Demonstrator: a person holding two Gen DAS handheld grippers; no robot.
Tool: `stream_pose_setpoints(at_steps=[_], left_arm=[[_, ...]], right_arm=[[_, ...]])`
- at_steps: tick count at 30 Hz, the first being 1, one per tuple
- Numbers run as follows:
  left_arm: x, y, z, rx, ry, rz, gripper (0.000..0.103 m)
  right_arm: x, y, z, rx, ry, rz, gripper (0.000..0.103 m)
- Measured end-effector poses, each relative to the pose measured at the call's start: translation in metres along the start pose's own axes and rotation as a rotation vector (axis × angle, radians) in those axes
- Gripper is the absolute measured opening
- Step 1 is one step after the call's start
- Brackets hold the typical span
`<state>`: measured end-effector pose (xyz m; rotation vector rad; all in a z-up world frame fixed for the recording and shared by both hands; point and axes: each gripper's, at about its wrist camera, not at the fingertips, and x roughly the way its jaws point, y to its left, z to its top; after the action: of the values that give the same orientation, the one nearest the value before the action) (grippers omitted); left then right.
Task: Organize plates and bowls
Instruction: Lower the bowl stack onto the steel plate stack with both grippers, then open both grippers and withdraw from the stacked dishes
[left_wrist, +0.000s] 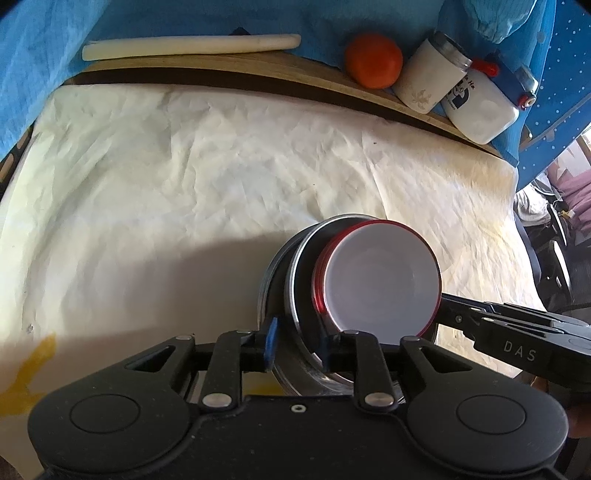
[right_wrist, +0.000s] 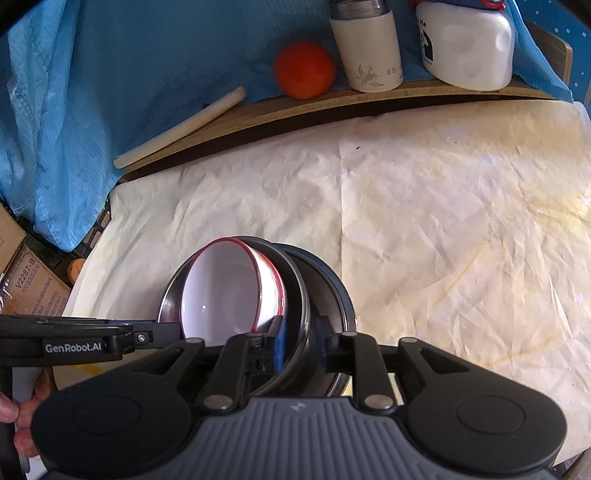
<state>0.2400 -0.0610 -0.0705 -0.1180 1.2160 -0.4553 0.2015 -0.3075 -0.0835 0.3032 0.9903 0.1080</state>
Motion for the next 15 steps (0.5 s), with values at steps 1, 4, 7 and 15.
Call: stream_pose_setpoints(at_steps=[1, 4, 7, 15], left_arm=[[-0.001, 0.001, -0.001, -0.002, -0.004, -0.003, 0.029], [-0.005, 0.001, -0.003, 0.001, -0.019, -0.011, 0.037], [-0.010, 0.001, -0.005, 0.011, -0.039, -0.009, 0.041], [-0.023, 0.005, -0.012, 0.024, -0.102, -0.014, 0.053]], right_arm=[[-0.001, 0.000, -0.001, 0.002, -0.002, -0.002, 0.025], [-0.003, 0.001, -0.003, 0.001, -0.013, -0.010, 0.027], [-0.007, 0.001, -0.007, -0.002, -0.023, -0.021, 0.033], [-0.019, 0.005, -0.019, 0.012, -0.071, -0.041, 0.049]])
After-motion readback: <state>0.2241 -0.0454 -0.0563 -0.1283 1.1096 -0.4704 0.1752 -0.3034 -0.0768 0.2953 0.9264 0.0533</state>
